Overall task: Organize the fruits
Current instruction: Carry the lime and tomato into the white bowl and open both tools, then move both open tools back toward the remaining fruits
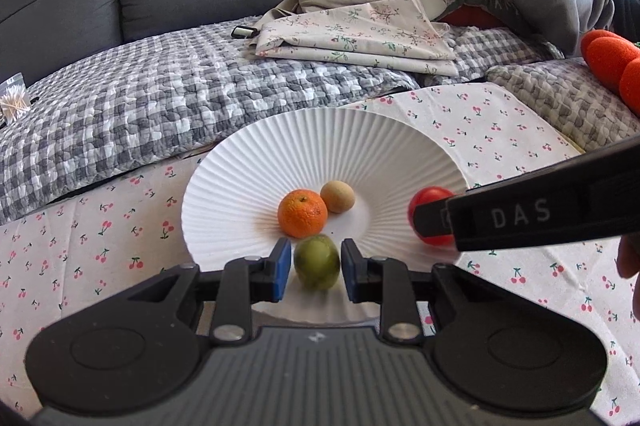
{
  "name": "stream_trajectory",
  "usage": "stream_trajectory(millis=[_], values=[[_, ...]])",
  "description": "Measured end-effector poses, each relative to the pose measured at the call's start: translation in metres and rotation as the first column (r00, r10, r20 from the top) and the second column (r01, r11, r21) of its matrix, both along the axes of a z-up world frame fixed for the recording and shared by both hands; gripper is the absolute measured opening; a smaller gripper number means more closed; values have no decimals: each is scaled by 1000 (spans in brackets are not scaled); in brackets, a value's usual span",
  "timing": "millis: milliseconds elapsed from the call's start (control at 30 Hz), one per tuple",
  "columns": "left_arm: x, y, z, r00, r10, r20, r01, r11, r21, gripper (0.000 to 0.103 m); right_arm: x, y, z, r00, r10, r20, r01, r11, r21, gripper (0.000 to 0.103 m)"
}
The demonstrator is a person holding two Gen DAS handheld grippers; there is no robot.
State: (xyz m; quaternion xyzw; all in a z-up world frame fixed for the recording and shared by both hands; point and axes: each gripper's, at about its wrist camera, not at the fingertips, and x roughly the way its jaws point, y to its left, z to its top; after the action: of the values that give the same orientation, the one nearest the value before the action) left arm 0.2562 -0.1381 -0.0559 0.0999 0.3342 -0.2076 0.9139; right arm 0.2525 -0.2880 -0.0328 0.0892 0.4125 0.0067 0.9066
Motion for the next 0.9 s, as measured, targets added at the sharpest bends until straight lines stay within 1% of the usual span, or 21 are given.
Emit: stream_trajectory(millis=[100,167,267,433,467,500,533,600,633,667,700,733,767,800,833,900], values=[[-1,6,5,1000,-7,4,7,1000,-15,38,-3,-4,5,1000,-10,11,10,1000,10,37],[-3,12,9,1000,-8,14,9,1000,-17,40,-5,-9,10,1000,-21,21,20,999,26,37],[-3,22,14,1000,15,5,-15,1000,-25,40,-8,-18,16,999,-34,26,33,999,37,38],[-6,46,30,998,64,-21,-65,994,-88,40,-16,-27,29,999,-42,33,39,995,88,38],[-7,50,34,997,77,-27,-79,992,-100,41,-18,-28,32,999,-36,38,32,995,96,40],[-8,55,37,996,88,-33,-91,990,-109,43,-21,-28,35,999,-29,43,25,995,101,45],[-9,58,39,994,99,-38,-103,988,-116,44,-25,-27,38,999,-20,47,15,994,105,47],[-11,66,42,990,127,-55,-133,984,-118,47,-30,-24,42,999,-5,41,0,994,106,53],[-12,70,43,988,138,-66,-145,983,-116,48,-33,-23,44,999,1,36,-4,994,107,54],[-14,73,43,986,146,-78,-155,981,-114,50,-36,-22,45,999,7,31,-11,994,109,58],[-17,76,44,984,152,-89,-162,980,-116,54,-39,-20,46,1000,17,25,-20,994,111,65],[-19,78,45,983,157,-99,-169,979,-118,57,-42,-19,47,999,28,19,-30,994,109,70],[-23,82,46,979,168,-111,-181,976,-118,65,-46,-16,48,999,37,18,-38,994,100,75],[-26,85,48,977,177,-119,-191,974,-119,72,-50,-14,50,999,44,19,-45,995,84,78],[-30,88,49,975,184,-123,-199,973,-121,74,-54,-11,51,999,51,19,-52,996,74,79],[-37,95,53,974,191,-120,-205,972,-117,80,-62,-8,55,998,69,13,-70,995,71,88]])
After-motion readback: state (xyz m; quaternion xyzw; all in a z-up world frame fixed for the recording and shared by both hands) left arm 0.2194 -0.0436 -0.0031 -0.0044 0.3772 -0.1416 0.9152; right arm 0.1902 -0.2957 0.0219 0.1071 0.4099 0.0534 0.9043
